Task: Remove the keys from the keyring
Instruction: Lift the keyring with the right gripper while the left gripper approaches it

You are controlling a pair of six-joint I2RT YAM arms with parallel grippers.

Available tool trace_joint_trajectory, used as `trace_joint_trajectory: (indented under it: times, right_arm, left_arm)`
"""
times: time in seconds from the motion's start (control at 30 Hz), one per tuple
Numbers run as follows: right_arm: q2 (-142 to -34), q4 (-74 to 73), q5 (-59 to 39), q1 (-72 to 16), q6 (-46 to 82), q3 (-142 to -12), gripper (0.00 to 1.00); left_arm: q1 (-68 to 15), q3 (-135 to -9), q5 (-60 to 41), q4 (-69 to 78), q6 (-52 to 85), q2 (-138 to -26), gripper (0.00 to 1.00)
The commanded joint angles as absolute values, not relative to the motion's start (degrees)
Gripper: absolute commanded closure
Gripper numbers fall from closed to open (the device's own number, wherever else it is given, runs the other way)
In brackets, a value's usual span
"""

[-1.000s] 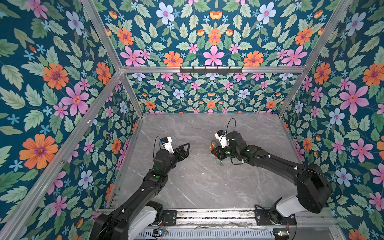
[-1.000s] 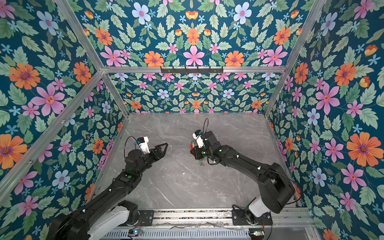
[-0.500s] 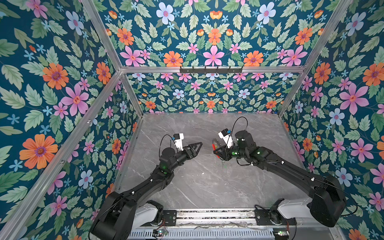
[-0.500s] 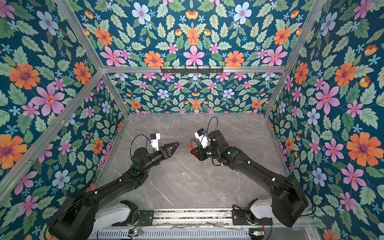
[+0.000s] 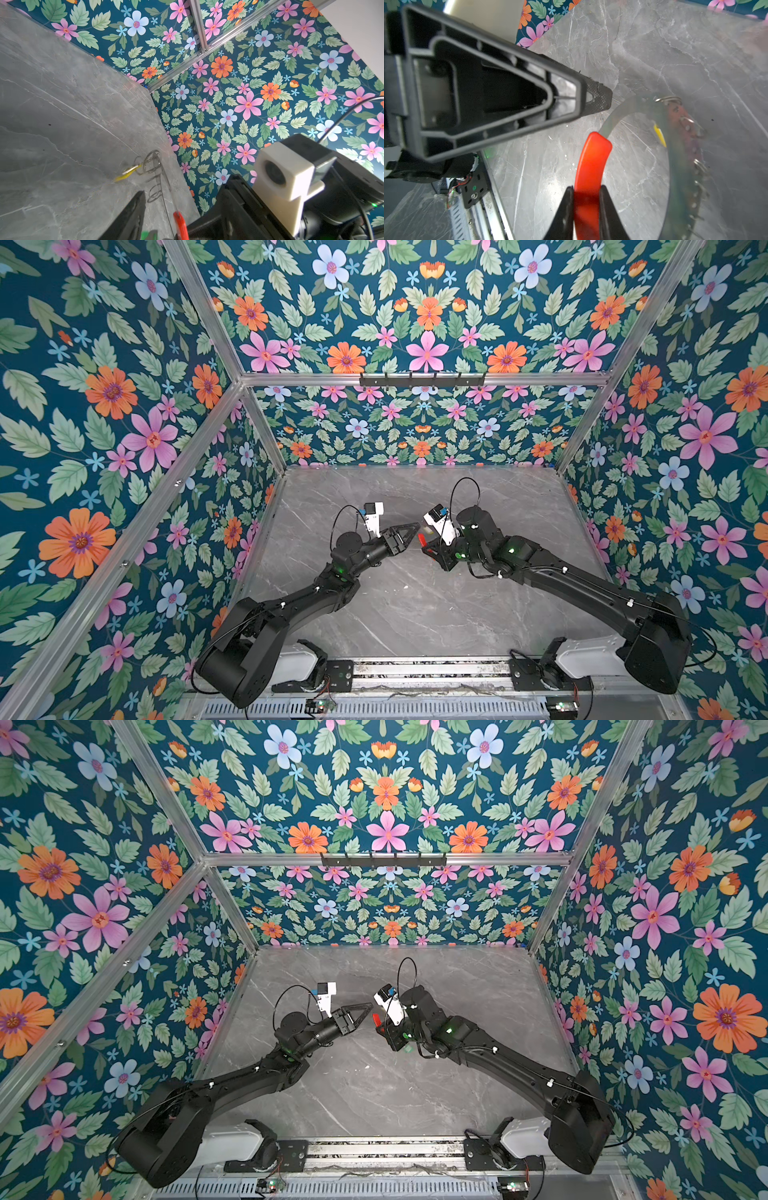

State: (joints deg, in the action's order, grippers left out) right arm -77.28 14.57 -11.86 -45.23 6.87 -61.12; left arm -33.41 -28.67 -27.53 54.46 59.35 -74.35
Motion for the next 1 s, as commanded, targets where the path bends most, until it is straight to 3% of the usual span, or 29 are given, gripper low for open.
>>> trace_joint_trajectory:
  times: [0.0, 0.43, 0.8, 0.97]
  right_arm:
    - [-77.52, 15.51, -8.30, -46.12, 3.83, -62.43, 0.82]
    - [-78.95, 13.82, -6.10, -47.60, 3.46, -64.38, 0.82]
    - [-81.11, 13.98, -4.57, -48.42, 2.47, -66.35, 0.82]
    - [-80.97, 13.49, -4.32, -48.43, 2.85, -66.42, 0.71]
  left_arm:
    - [-33.62, -29.34, -26.05, 51.30, 56.50, -73.93, 0.42]
    - [-34.40, -30.01, -27.07, 52.33, 56.99, -74.62, 0.60]
    - [-34.61, -29.14, -27.77, 56.16, 60.63, -75.02, 0.85]
    - [-34.78, -28.37, -27.35, 60.08, 64.72, -75.87, 1.00]
